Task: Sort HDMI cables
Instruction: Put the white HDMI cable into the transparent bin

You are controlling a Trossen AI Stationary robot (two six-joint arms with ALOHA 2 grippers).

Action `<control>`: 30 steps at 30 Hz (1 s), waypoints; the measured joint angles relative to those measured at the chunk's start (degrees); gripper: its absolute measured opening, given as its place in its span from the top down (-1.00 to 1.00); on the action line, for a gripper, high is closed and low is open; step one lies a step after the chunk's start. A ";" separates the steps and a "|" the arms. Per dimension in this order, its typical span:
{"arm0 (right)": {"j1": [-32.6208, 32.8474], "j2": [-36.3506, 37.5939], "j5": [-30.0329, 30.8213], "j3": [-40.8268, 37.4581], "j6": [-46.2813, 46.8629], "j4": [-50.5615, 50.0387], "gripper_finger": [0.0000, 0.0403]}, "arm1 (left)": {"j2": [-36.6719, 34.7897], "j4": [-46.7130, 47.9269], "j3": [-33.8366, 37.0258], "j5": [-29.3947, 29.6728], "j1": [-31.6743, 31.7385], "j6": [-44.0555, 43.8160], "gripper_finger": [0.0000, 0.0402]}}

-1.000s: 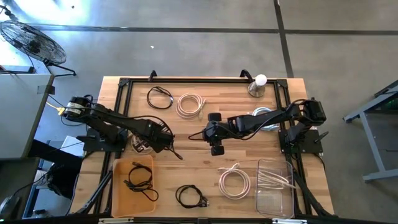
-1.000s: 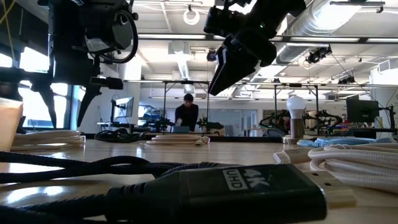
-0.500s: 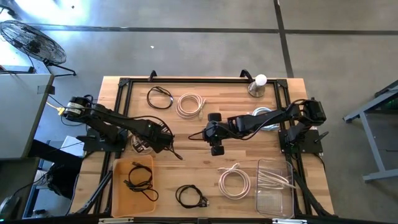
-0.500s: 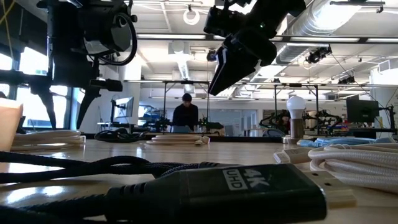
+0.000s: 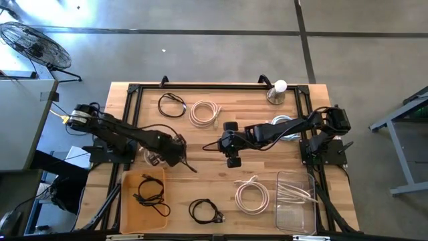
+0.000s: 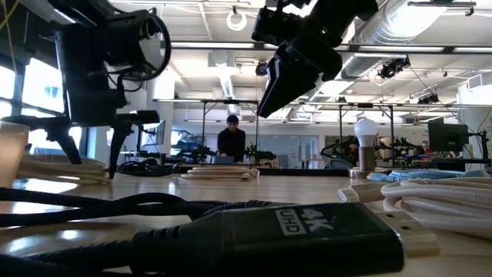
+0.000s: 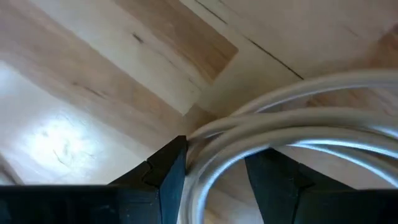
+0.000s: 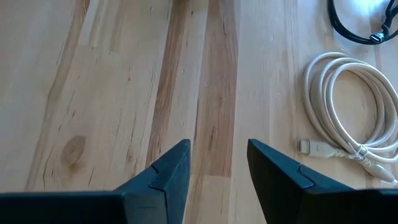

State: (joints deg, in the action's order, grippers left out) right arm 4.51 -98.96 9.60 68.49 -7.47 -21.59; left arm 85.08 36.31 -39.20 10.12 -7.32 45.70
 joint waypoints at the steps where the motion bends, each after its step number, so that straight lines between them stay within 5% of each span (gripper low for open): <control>1: 0.02 0.00 -0.12 0.00 0.14 -0.02 0.25 | -0.30 -1.42 1.46 -0.94 0.97 -0.73 0.20; 5: 0.02 0.00 -1.20 0.00 0.10 0.14 0.25 | -0.51 -2.38 3.91 -4.19 5.39 -5.01 0.20; 15: -0.11 0.00 -1.09 0.00 -0.20 1.36 0.26 | -0.99 -7.12 4.14 -22.95 18.45 -8.54 0.40; 30: -0.13 0.00 -1.04 0.00 -0.37 1.34 0.26 | -0.88 -8.91 4.07 -25.83 21.26 -5.11 0.48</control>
State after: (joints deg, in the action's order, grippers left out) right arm 4.38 -98.96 8.56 68.49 -7.84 -20.25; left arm 84.20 27.40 -35.14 -15.70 13.93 40.59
